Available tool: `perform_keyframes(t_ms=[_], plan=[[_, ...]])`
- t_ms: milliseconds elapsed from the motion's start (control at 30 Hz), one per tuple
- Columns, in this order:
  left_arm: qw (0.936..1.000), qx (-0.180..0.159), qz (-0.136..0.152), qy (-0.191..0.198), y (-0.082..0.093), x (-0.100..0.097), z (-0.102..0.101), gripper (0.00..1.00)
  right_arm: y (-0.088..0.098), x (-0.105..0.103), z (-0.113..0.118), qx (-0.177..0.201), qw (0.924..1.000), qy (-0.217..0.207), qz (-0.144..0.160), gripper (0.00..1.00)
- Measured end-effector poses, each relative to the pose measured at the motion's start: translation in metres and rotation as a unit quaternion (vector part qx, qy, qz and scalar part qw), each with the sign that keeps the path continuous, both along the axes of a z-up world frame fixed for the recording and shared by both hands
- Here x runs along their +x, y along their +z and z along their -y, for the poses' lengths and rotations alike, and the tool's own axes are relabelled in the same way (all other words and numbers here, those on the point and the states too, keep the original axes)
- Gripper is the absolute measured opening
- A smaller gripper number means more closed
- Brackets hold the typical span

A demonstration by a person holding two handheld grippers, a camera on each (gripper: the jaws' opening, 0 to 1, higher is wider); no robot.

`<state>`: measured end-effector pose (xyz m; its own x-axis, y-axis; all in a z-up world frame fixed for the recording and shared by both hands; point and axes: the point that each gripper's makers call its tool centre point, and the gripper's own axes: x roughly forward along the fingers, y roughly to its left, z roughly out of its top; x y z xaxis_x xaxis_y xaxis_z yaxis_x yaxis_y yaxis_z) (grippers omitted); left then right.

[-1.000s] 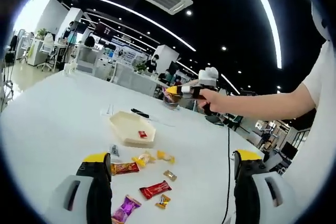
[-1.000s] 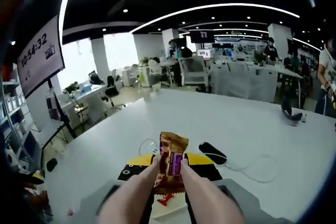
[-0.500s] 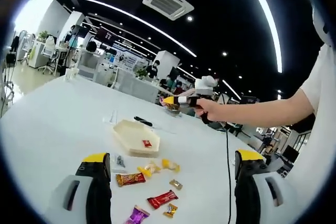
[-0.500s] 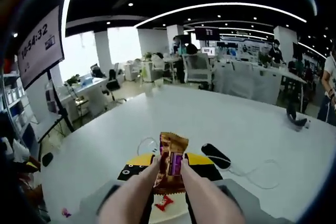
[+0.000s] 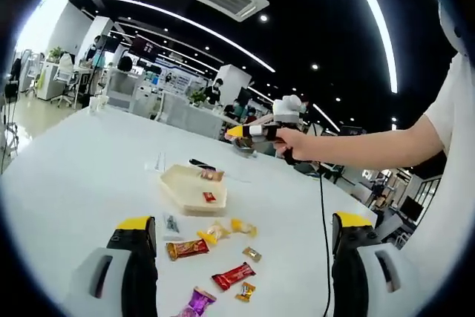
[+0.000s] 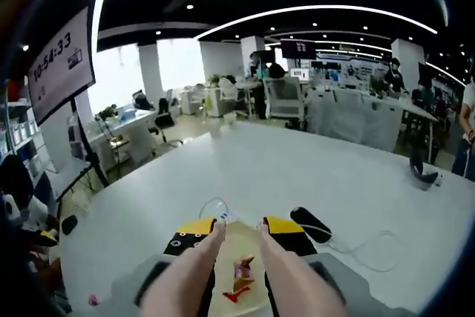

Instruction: Place the target food into the container with the food tongs after gripping and lifting it, then release it inside without dropping or visibly crushing the food.

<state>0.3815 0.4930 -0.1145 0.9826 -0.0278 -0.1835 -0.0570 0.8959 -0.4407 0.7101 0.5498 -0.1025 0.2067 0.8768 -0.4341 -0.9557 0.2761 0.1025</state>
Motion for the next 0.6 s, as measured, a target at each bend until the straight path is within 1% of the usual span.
perform_keyframes(t_ms=[33,100,267,400,467,500,600], plan=[[1.0000,0.000,-0.001,0.000,0.000,-0.001,-0.001,0.99,0.000,-0.001,0.002,0.003,1.0000,-0.006,-0.006,0.24],[1.0000,-0.001,-0.001,0.000,-0.001,-0.002,-0.001,0.99,-0.001,0.005,0.004,0.003,0.9999,-0.009,-0.010,0.24],[1.0000,-0.001,-0.002,0.006,-0.001,-0.005,-0.004,0.99,-0.003,0.005,0.015,0.003,0.9997,-0.015,-0.017,0.24],[0.9999,-0.001,-0.001,0.011,0.000,-0.008,-0.003,0.99,-0.003,0.006,0.016,0.000,0.9998,-0.013,-0.016,0.25],[0.9999,-0.005,0.001,0.014,0.001,-0.008,-0.003,0.99,0.001,0.006,0.019,0.003,0.9998,-0.014,-0.016,0.25],[0.9996,-0.017,0.009,0.019,0.005,-0.008,-0.004,0.99,0.002,0.007,0.019,0.006,0.9998,-0.014,-0.015,0.25],[0.9994,-0.022,0.016,0.020,0.010,-0.008,-0.005,0.99,0.007,0.008,0.021,0.012,0.9997,-0.016,-0.013,0.25]])
